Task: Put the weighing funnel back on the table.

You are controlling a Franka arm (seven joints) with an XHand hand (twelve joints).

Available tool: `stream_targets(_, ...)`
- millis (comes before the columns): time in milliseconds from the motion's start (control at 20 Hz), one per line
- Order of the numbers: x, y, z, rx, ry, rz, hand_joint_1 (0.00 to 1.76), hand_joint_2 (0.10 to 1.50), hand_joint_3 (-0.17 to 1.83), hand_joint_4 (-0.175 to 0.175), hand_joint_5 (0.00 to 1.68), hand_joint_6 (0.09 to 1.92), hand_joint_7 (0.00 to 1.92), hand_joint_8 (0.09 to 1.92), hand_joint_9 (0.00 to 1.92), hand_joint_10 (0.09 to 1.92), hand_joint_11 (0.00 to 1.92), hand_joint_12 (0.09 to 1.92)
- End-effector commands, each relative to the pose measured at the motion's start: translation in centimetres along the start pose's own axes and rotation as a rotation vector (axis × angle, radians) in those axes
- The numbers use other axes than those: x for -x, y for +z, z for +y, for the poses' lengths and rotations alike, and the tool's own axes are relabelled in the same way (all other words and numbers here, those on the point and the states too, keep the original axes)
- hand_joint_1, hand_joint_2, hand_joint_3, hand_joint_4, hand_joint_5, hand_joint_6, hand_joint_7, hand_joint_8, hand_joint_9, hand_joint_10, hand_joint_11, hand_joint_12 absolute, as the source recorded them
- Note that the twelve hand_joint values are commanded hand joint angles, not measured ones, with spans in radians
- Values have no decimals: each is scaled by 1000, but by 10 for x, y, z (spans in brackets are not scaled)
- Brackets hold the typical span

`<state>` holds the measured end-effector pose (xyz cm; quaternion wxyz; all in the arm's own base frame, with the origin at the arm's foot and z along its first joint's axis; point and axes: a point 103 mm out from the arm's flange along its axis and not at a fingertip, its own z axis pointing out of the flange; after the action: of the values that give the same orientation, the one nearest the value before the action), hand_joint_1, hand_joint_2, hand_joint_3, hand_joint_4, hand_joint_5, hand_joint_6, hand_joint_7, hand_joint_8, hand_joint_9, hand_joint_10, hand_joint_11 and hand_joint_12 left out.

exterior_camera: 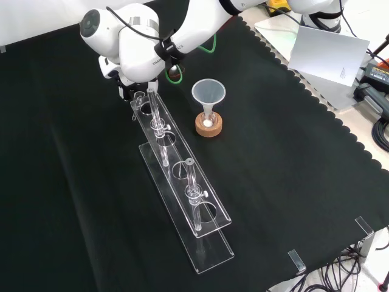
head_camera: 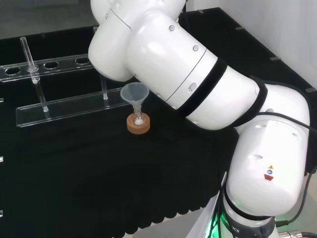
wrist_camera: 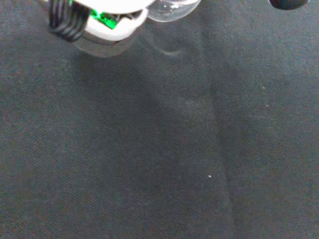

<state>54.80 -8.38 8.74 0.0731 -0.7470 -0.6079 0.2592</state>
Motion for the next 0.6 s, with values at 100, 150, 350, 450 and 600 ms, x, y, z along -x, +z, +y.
stream_targets(100,0,3,4,-4,-9,8,1122,771,402,175,1333,469,1450,181,1603,87,1369,628)
stream_targets(150,0,3,4,-4,-8,7,1122,771,401,175,1333,469,1448,180,1601,87,1368,628)
stream_targets(350,-6,2,4,-5,-3,0,1113,818,329,175,1302,505,1400,199,1572,87,1331,656)
stream_targets(450,-1,3,4,-7,-6,14,1102,876,236,175,1265,554,1322,254,1535,87,1275,697)
stream_targets(600,-4,3,4,-1,-4,-1,1082,971,93,175,1191,664,1117,480,1465,87,1171,777)
